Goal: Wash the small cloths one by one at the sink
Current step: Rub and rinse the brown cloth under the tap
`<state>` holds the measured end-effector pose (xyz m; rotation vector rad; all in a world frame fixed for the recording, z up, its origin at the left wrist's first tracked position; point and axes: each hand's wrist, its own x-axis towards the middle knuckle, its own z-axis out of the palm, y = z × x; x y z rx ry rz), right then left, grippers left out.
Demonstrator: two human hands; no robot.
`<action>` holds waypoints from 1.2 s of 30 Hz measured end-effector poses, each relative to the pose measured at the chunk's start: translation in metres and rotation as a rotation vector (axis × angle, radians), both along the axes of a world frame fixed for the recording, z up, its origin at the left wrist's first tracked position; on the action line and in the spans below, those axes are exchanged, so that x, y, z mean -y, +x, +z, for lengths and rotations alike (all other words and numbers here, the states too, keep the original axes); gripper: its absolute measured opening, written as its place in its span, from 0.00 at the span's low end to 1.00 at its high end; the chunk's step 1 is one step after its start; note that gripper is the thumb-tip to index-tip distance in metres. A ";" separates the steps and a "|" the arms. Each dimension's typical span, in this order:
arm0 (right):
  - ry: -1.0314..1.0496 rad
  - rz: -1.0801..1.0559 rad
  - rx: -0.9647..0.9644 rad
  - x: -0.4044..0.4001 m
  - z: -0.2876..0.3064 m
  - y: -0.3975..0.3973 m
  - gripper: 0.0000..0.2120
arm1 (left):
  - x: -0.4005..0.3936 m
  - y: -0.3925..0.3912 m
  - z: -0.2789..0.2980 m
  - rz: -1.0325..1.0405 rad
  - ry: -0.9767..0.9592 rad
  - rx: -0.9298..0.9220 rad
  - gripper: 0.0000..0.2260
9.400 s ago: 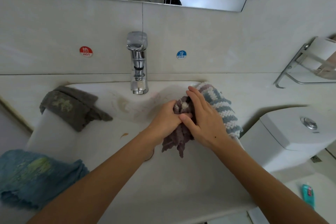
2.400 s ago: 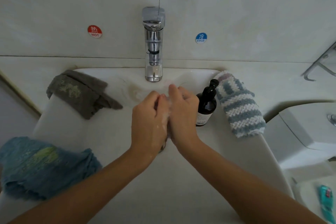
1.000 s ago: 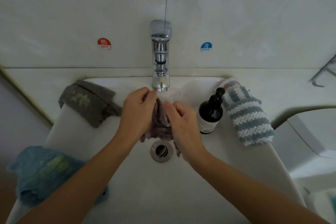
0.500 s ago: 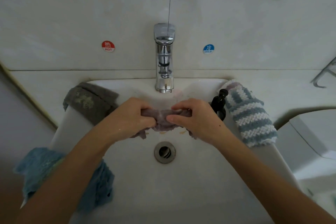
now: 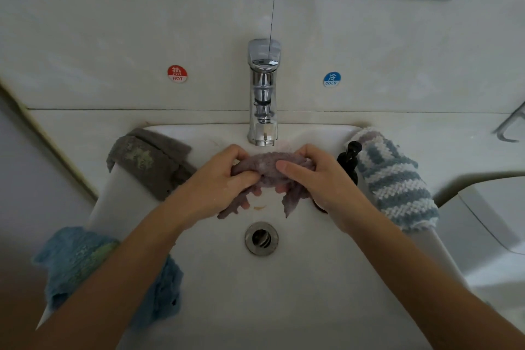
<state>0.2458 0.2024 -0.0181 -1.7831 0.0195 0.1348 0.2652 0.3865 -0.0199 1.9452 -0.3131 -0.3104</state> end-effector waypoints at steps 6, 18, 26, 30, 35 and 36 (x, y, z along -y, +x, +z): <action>0.124 -0.196 0.093 -0.007 -0.009 -0.002 0.08 | 0.007 -0.003 0.000 0.135 -0.171 0.174 0.04; 0.292 -0.276 0.257 -0.057 -0.021 -0.032 0.18 | 0.051 -0.021 -0.015 0.510 -0.293 0.324 0.15; 0.345 -0.445 0.139 -0.048 -0.024 -0.012 0.22 | 0.068 -0.050 -0.019 0.422 -0.249 0.297 0.18; 0.251 -0.379 0.173 -0.054 -0.025 -0.025 0.22 | 0.065 -0.016 -0.023 0.567 -0.312 0.230 0.17; 0.303 -0.364 0.036 -0.047 -0.030 0.000 0.24 | 0.067 -0.047 -0.031 0.462 -0.254 0.300 0.16; 0.316 -0.367 0.051 -0.047 -0.032 -0.001 0.24 | 0.067 -0.045 -0.031 0.461 -0.259 0.296 0.17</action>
